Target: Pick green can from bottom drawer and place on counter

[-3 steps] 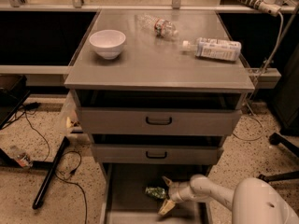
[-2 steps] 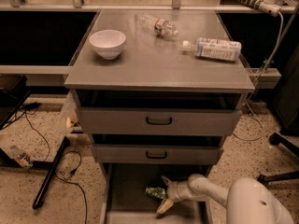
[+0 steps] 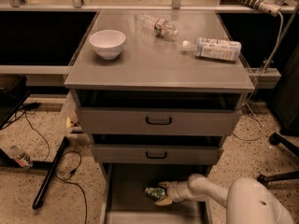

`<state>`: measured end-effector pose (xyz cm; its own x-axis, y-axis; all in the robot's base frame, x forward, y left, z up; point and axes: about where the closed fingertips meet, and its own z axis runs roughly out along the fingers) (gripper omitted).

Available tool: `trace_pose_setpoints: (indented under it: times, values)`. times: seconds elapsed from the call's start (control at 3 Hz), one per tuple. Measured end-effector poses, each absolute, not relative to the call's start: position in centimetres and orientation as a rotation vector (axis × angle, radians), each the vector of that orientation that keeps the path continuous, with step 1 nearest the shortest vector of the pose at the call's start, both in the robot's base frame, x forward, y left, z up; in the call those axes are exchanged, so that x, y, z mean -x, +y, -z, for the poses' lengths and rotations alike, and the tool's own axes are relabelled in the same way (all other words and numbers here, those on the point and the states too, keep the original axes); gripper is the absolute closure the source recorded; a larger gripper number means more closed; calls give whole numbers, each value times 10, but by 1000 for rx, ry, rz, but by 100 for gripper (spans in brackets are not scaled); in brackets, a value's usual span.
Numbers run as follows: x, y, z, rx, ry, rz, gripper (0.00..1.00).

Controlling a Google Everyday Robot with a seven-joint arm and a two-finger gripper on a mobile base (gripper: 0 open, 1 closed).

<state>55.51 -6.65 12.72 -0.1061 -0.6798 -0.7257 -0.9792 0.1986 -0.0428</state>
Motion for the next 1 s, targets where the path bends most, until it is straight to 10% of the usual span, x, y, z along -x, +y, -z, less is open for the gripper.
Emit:
trace_pose_setpoints:
  times: [1.0]
  values:
    - [-548,-68,-132,1552,1869,-612,100]
